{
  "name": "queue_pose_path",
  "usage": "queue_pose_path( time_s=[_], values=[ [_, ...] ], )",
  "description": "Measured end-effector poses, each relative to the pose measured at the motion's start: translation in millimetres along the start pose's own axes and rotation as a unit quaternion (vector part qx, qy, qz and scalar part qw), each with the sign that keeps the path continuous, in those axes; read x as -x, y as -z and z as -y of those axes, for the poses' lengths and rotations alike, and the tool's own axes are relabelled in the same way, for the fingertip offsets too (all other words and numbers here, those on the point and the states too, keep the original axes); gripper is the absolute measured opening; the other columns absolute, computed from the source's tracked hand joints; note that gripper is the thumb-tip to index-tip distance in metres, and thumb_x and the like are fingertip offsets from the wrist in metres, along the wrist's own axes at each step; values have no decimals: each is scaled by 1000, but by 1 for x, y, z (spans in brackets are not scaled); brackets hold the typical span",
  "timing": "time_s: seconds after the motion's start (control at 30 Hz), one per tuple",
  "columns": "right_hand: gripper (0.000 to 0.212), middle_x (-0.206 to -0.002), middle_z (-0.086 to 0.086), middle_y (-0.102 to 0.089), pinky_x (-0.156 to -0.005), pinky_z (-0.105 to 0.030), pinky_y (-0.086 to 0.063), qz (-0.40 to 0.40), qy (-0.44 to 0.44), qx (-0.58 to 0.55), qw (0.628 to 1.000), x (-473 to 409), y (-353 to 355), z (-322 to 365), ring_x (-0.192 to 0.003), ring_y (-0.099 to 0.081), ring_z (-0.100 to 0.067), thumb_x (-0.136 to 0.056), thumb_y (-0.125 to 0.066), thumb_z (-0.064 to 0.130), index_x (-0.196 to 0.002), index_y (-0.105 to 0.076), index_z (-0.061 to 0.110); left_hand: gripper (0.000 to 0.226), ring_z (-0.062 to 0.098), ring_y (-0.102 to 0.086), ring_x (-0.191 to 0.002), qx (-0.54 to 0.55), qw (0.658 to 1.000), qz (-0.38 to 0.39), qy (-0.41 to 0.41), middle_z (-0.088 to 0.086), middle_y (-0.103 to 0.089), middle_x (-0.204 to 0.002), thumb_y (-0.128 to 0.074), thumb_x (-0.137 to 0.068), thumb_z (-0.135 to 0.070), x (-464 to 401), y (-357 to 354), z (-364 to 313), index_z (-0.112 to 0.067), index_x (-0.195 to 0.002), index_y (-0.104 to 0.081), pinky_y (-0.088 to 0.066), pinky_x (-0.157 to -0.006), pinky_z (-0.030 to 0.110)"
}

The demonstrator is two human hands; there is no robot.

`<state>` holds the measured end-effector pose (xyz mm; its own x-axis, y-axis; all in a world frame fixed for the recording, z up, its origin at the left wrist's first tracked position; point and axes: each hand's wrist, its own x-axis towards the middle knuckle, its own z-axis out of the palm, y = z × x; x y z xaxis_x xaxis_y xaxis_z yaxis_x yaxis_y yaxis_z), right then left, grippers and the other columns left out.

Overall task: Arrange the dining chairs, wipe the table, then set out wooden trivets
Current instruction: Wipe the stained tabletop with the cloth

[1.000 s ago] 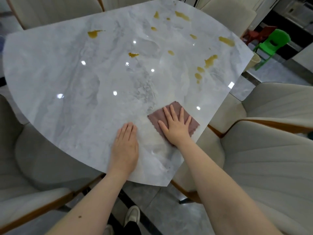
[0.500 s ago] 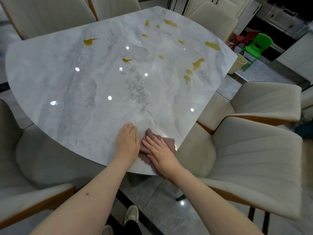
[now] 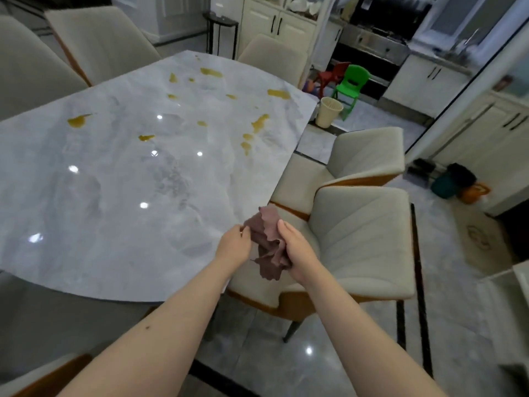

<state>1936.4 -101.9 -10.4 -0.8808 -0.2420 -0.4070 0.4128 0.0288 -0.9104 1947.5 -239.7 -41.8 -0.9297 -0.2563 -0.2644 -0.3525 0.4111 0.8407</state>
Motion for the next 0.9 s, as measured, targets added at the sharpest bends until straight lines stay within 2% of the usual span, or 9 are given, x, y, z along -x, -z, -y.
queue_pose_path(
  time_s=[0.2,0.33,0.4,0.43,0.5,0.57,0.67,0.83,0.9],
  values=[
    [39,-91,-11,-72,-57,-22,-53,-51,19,-94,994,27,83,49,-74,-70,-16,-102,-39,32,-123,-58,5,16,33,-63,-91,103,995,11,-8,18,-65,-98,-42,-96,-22,-1,-61,-87,-12,-86,-50,-51,-83,44],
    [38,-38,2,-53,-34,-15,-37,-105,29,-125,986,42,159,77,-32,-50,-4,-104,-35,29,-78,-55,11,18,25,-55,-92,125,990,-19,-56,11,-56,-98,-42,-98,-19,13,-120,-158,-3,-100,-50,-44,-78,33],
    [49,-30,-1,-44,-33,-16,-34,-139,30,-138,980,46,217,87,-27,-43,-7,-105,-35,31,-64,-54,13,16,27,-55,-93,132,987,-41,-87,14,-57,-100,-41,-99,-19,20,-168,-201,-4,-98,-48,-43,-79,35],
    [52,-36,-8,-52,-39,-17,-40,-141,28,-142,979,48,230,91,-34,-52,-11,-104,-36,32,-64,-60,10,15,27,-55,-94,133,985,-55,-93,14,-57,-100,-41,-99,-20,22,-180,-212,-7,-97,-47,-44,-81,35],
    [45,-84,-25,-70,-71,-29,-56,-150,26,-174,973,55,274,101,-77,-70,-25,-102,-39,35,-100,-67,0,13,23,-53,-91,145,980,-73,-118,8,-55,-97,-39,-99,-20,29,-220,-246,-10,-96,-46,-40,-79,30],
    [47,-113,-22,-66,-81,-37,-51,-165,12,-196,967,62,317,109,-96,-65,-30,-101,-40,39,-123,-58,2,14,17,-49,-86,148,977,-79,-133,2,-52,-94,-39,-100,-20,38,-257,-275,-10,-100,-48,-36,-76,25],
    [46,-110,-17,-68,-83,-38,-51,-181,4,-213,960,72,376,117,-96,-65,-27,-100,-40,41,-120,-61,5,14,15,-52,-88,150,976,-65,-147,-1,-55,-96,-39,-100,-23,43,-307,-306,-14,-102,-49,-38,-78,27],
    [48,-123,-19,-62,-107,-43,-40,-163,2,-260,952,71,455,126,-117,-57,-29,-101,-37,41,-123,-57,4,16,21,-58,-91,115,981,-54,-149,4,-59,-96,-42,-98,-31,31,-371,-345,-16,-99,-48,-49,-84,37],
    [49,-123,-16,-63,-105,-44,-42,-159,11,-267,951,64,486,130,-117,-57,-28,-98,-44,43,-125,-57,4,15,17,-57,-90,122,979,-30,-161,2,-57,-95,-42,-99,-27,24,-392,-368,-13,-101,-48,-45,-77,29]
  ],
)
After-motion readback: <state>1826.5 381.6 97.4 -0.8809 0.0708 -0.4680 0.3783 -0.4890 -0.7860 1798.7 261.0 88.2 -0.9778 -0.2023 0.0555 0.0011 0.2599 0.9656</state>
